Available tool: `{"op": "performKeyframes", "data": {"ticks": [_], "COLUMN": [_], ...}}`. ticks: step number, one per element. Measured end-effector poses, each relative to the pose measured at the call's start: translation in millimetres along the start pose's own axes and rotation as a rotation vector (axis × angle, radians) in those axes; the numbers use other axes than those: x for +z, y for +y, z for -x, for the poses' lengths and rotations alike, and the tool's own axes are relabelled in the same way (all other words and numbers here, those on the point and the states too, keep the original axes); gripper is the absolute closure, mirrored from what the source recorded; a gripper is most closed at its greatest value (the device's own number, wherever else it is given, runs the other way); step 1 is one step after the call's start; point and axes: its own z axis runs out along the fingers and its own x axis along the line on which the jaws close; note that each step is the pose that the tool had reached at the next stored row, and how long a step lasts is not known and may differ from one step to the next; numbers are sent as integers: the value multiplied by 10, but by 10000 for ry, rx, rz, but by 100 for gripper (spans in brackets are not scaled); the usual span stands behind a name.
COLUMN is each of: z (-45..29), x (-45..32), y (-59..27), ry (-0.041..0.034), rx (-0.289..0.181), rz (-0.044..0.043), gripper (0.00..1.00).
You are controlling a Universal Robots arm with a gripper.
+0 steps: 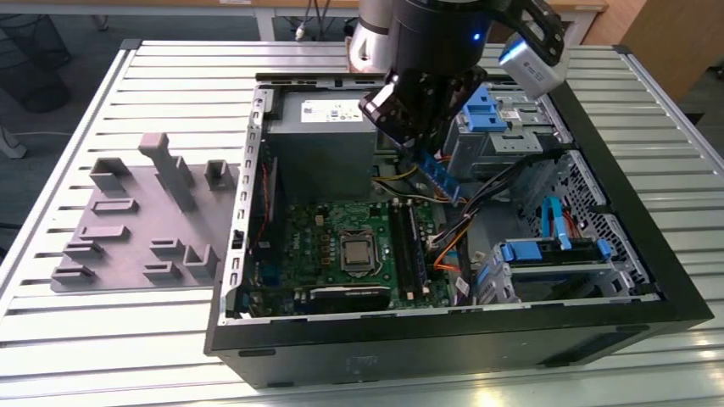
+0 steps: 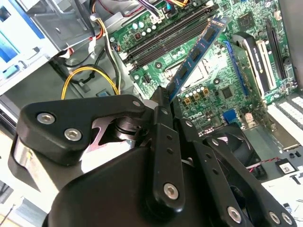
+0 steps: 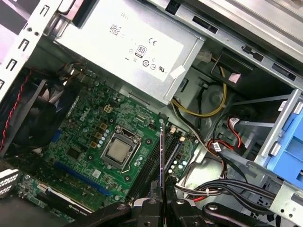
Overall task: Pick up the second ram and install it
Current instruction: 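Insert the second ram into the second slot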
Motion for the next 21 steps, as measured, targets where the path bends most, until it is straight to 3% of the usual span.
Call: {"op": "performKeyframes", "data": {"ticks": [21], "z": [0], "x": [5], "y": [0], "ry": [-18], "rx": [1288], "rz": [-38], "gripper": [86]}}
